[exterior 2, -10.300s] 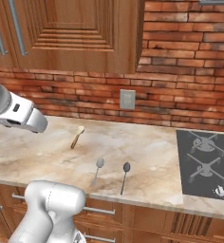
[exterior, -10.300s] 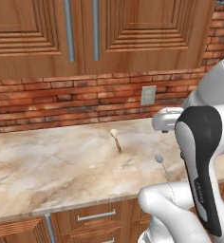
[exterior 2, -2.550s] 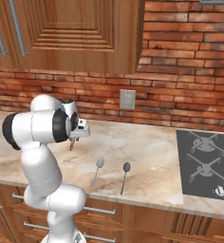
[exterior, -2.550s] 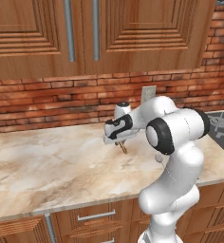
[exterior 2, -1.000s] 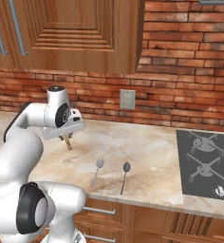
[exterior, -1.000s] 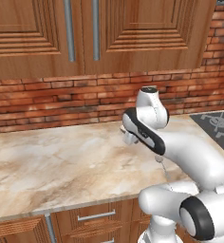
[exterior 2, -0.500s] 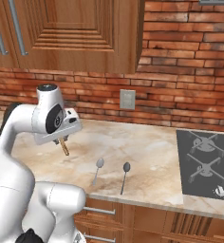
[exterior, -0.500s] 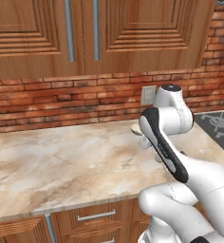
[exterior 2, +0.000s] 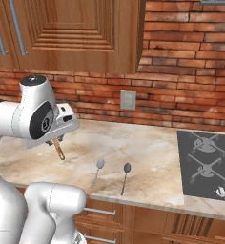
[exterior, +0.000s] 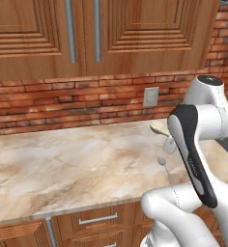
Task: Organize the utensils by type. Pick up the wooden spoons from the counter and place them in the open cabinet. Then pick up the metallic utensils from the counter and place them in the open drawer.
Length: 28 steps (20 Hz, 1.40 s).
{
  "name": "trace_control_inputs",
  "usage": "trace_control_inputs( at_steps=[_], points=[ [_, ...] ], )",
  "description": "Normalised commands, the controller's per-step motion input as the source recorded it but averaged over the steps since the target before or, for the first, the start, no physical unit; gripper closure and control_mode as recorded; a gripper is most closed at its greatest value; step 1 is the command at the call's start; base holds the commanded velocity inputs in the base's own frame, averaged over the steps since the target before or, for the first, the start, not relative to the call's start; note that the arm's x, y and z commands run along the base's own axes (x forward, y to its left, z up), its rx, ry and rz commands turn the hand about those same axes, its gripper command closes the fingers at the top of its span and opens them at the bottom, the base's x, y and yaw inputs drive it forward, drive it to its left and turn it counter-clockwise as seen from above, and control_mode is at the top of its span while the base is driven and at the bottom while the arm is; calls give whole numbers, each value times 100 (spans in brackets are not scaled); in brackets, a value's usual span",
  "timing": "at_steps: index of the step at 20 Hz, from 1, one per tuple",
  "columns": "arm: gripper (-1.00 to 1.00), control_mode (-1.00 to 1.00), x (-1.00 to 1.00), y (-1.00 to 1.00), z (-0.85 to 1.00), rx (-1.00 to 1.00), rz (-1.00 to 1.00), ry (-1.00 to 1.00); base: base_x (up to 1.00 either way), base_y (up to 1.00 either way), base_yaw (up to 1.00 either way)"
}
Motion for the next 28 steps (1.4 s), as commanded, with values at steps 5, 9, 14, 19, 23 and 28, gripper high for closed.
trace_control_inputs(
  at_steps=[5,9,14,19,23,28],
  points=[
    [100,-100,-47,-3,85,0,0,-3,0,0,0],
    [100,-100,-33,-8,68,0,2,-5,0,0,0],
    [100,-100,-28,-18,24,0,1,-8,0,0,0],
    [100,-100,-23,-2,1,0,0,-9,0,0,0],
    [100,-100,2,0,0,0,0,0,0,0,0],
    [100,-100,0,0,1,-1,0,-32,0,0,0]
  ],
)
